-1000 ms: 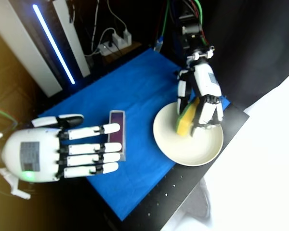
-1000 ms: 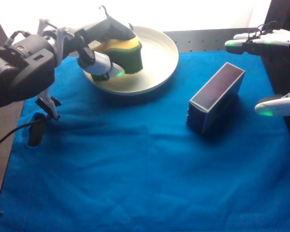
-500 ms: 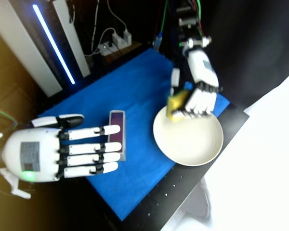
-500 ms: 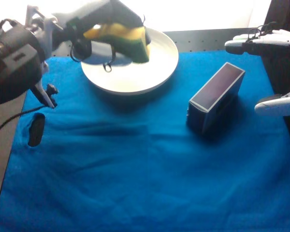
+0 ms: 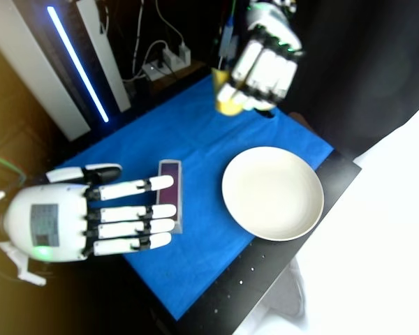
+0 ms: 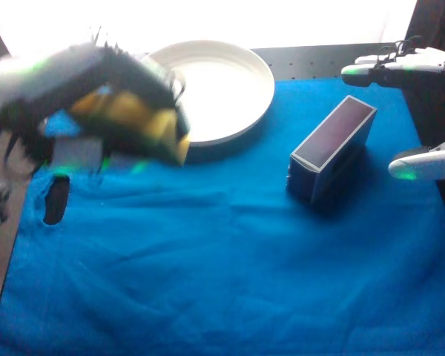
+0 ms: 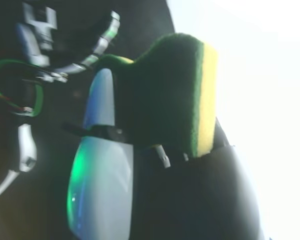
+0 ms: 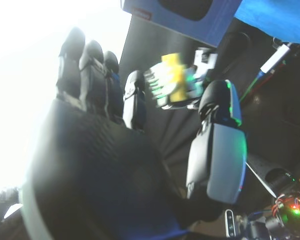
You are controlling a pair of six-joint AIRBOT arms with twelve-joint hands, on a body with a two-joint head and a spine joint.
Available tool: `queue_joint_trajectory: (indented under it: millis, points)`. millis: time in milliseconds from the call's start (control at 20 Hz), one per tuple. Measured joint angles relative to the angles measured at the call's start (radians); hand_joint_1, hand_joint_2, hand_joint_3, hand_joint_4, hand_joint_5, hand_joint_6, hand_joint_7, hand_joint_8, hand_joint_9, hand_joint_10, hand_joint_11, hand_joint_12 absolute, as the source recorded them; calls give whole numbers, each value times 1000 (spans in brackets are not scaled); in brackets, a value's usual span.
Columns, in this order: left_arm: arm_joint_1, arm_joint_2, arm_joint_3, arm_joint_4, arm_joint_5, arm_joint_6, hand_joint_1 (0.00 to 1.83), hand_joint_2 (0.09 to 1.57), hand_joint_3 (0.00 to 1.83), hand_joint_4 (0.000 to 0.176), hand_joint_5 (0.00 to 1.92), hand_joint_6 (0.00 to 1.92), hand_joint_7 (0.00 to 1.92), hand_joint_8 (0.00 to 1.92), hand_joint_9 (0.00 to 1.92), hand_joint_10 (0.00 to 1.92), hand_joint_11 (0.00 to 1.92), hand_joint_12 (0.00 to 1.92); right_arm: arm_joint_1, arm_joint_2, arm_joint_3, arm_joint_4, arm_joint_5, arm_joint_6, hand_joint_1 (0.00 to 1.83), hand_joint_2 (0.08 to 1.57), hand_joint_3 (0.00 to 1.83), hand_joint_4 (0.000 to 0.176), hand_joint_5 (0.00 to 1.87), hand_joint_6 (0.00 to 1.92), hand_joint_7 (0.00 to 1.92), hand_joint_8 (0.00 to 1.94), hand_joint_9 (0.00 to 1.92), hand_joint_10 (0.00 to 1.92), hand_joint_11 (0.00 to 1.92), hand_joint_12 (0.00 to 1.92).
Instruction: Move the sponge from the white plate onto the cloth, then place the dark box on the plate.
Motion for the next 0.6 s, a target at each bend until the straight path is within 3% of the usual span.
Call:
queue_joint_trajectory:
  millis: [50,150,200,250,300,350,450,500,600]
  points:
    - [47,19,-18,-6,0,-7,1287,1036,0,0,1216,404,1150,907,1070,926,943,1393,0,1,-1,0,0,0,809,983,0,150,305,7,233,2,204,1,1,481]
    - [127,29,-28,-51,10,-24,1278,1051,0,0,1212,411,1099,984,983,958,804,1415,0,0,-1,0,-1,1,790,990,1,142,304,2,226,0,182,0,0,451]
    - [156,29,-31,-69,24,-26,1287,1050,1,0,1262,292,1079,1040,995,955,815,1380,0,1,-1,0,0,1,781,991,1,151,292,0,225,0,185,2,7,451]
    - [178,22,-31,-82,43,-31,1276,1038,1,0,1319,242,1074,986,980,784,790,1258,0,1,-1,0,-1,1,792,988,0,163,296,2,228,1,183,1,1,446]
    - [192,14,-31,-91,55,-37,1156,985,0,0,1069,68,890,399,783,539,495,1299,0,1,-1,0,-1,2,802,989,0,156,298,3,229,1,178,0,0,440]
    - [205,3,-31,-96,69,-38,1068,953,0,0,967,14,813,142,688,403,345,1375,0,0,-1,0,0,3,792,992,1,149,301,3,226,0,173,0,0,434]
    - [219,-23,-27,-95,113,-39,960,914,0,0,847,0,684,8,601,190,177,1446,0,0,-1,0,-2,4,776,995,2,153,298,0,224,0,172,1,22,426]
    - [220,-31,-23,-96,120,-39,934,915,0,0,787,0,662,2,598,161,135,1515,0,1,-1,0,-2,4,789,995,1,145,299,0,225,1,174,2,24,428]
    - [219,-33,-12,-116,118,-41,898,916,1,0,740,0,606,0,550,123,33,1545,0,0,-1,0,-2,5,811,1004,2,155,292,0,213,0,156,1,0,391]
